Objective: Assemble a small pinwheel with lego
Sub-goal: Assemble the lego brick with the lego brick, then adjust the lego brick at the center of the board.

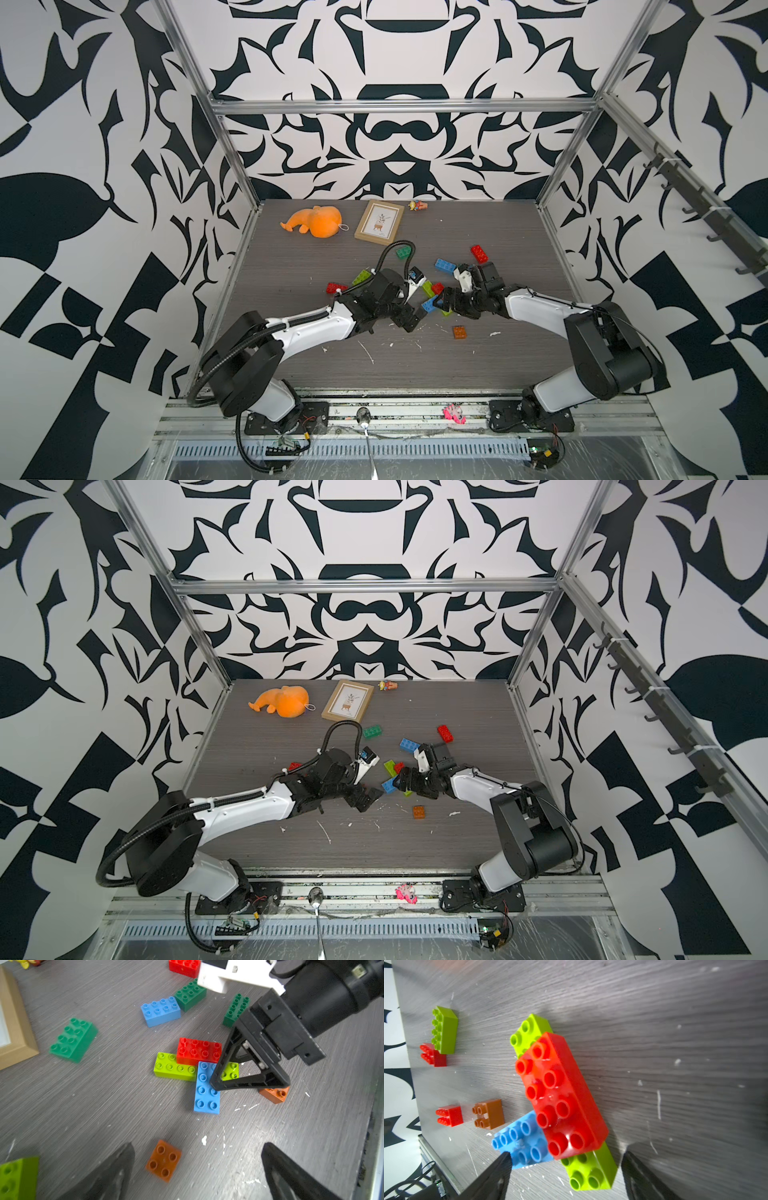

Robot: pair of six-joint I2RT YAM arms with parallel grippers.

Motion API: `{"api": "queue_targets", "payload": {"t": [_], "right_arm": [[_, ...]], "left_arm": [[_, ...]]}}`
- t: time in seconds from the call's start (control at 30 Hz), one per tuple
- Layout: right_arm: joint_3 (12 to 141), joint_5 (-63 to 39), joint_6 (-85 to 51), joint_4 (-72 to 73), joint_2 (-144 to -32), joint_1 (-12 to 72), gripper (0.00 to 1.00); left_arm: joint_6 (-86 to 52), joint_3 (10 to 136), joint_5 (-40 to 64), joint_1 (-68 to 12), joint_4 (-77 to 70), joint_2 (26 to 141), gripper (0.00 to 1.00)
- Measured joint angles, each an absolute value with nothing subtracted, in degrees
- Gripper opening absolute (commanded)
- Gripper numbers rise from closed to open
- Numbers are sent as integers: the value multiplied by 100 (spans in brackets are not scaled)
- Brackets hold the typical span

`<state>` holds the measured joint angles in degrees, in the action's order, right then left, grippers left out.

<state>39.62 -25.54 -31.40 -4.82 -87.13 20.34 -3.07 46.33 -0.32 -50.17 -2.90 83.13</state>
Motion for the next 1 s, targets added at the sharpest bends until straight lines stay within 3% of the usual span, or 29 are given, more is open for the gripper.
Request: {"api": "queue_targets", "payload": {"t": [0.33, 0.67, 1.0], "right_arm": [[3889, -2967, -3258, -132, -8761, 2034, 99], [3874, -3192, -3328, 156, -8877, 2392, 99], [3870, -3175, -3326, 117, -8814, 2523, 99]], "left_arm": [[-2257, 4250, -1096, -4816, 1153, 6359, 100], [-3771, 3229, -1295, -4311, 2517, 5137, 100], [-3483, 2939, -360, -3092, 1612, 6276, 100]]}}
